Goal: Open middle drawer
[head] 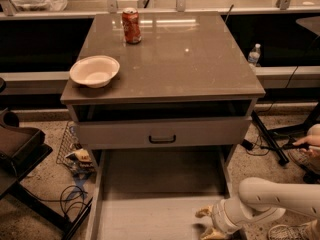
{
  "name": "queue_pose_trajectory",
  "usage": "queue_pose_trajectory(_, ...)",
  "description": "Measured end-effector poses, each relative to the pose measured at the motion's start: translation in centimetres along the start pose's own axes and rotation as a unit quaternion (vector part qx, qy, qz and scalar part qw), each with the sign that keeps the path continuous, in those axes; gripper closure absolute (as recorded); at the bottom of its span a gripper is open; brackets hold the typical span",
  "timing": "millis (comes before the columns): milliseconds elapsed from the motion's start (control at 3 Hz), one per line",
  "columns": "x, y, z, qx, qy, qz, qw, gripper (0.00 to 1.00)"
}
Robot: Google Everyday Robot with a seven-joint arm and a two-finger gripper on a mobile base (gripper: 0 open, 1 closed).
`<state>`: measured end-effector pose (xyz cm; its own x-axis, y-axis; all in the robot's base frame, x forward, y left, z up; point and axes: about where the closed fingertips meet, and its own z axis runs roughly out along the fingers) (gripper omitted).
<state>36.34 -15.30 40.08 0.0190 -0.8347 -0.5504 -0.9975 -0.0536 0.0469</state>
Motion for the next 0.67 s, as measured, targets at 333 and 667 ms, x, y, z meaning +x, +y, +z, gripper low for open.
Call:
queue_pose_trajectory(333, -0.04, 0.08, 0.11, -0.001, -0.001, 0.0, 1.0, 0.0)
queue_pose_trajectory(667, -0.04, 0.08, 0.11, -0.001, -0.001, 0.0, 1.0, 0.0)
